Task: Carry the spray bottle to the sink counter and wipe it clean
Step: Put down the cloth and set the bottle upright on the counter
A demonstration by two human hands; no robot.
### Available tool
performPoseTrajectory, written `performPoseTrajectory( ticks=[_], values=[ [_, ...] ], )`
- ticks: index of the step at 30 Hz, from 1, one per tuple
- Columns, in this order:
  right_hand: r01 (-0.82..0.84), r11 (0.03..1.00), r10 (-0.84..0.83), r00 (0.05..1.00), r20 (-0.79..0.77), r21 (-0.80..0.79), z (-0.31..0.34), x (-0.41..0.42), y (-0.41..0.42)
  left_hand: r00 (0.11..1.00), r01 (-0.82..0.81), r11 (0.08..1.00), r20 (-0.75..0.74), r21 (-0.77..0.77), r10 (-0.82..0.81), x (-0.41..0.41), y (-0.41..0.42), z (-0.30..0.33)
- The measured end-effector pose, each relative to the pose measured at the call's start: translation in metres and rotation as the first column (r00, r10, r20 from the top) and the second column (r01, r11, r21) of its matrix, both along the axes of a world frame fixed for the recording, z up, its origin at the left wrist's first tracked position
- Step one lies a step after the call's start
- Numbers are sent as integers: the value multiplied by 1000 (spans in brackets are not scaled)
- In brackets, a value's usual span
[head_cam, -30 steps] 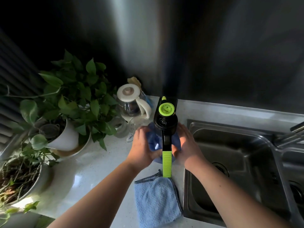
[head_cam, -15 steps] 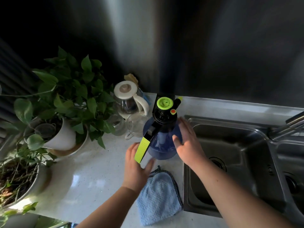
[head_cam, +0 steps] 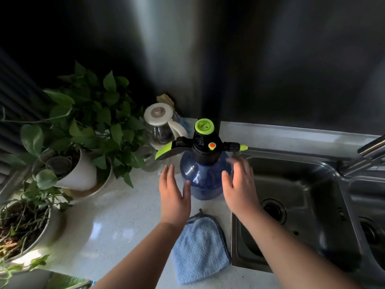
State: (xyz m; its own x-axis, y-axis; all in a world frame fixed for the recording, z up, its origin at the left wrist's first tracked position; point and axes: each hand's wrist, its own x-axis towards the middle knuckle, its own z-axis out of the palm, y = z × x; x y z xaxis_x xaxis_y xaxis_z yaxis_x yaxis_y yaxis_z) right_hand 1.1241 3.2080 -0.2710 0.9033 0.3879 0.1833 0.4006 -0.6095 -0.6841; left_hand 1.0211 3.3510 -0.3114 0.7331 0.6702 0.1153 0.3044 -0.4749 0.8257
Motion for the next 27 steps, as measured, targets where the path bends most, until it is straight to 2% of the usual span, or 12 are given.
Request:
performPoseTrajectory(
  ticks=[2, 4, 6, 10, 13, 15, 18, 21, 24, 27],
  values=[
    [-71, 996, 77, 988, -132, 50, 4, 13, 5, 997, 65, 993, 29, 94, -68, -4, -13, 1],
    [-179, 981, 189, 966, -178, 71, 4, 16, 7, 987, 160, 975, -5, 156, -161, -1, -20, 3],
    [-216, 976, 215, 970, -116, 8, 1, 9, 3, 980, 199, 966, -55, 165, -193, 6, -16, 8],
    [-95, 986, 104, 992, 67, -134, -6, -14, -4, 955, 287, 938, -130, 196, -266, 16, 13, 16],
    [-42, 996, 51, 991, 127, -77, -3, -8, -9, 977, 192, 961, -128, 199, -168, 11, 20, 23],
    [-83, 996, 83, 996, 24, -25, 0, 3, -9, 976, 193, 953, -143, 232, -163, 8, 13, 26],
    [-222, 975, 221, 961, -164, 12, 3, 10, -6, 964, 239, 945, -172, 222, -203, 9, 5, 27],
    [-236, 970, 230, 970, -82, -60, 4, 2, -9, 952, 266, 944, -206, 198, -225, 12, 7, 30],
    [-145, 984, 152, 987, 61, -105, 1, -10, -17, 908, 380, 905, -264, 190, -326, 16, 17, 31],
    [-100, 992, 106, 992, 73, -76, 6, -10, -21, 869, 453, 872, -309, 186, -386, 20, 31, 33]
  ],
)
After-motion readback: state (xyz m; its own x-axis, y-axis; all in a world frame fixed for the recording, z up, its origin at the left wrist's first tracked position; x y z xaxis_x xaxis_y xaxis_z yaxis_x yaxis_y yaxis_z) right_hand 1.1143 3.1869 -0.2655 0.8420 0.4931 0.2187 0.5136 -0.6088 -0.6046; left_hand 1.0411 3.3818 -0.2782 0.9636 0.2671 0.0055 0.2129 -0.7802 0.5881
